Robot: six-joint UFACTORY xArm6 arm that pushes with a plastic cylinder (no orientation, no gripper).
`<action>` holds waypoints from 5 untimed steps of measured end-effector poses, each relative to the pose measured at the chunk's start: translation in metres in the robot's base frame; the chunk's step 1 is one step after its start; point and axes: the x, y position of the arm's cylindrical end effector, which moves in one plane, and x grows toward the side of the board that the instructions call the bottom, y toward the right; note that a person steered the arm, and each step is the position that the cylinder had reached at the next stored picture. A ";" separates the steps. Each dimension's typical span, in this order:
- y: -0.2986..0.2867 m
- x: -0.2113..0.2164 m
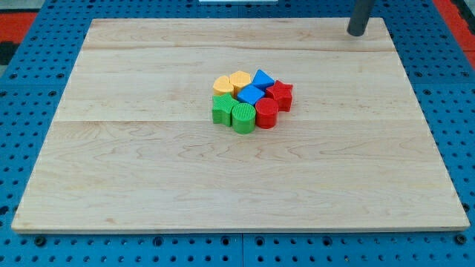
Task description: Point at the blue triangle
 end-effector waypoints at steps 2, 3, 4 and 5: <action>-0.023 0.004; -0.051 0.009; -0.055 0.027; -0.068 0.034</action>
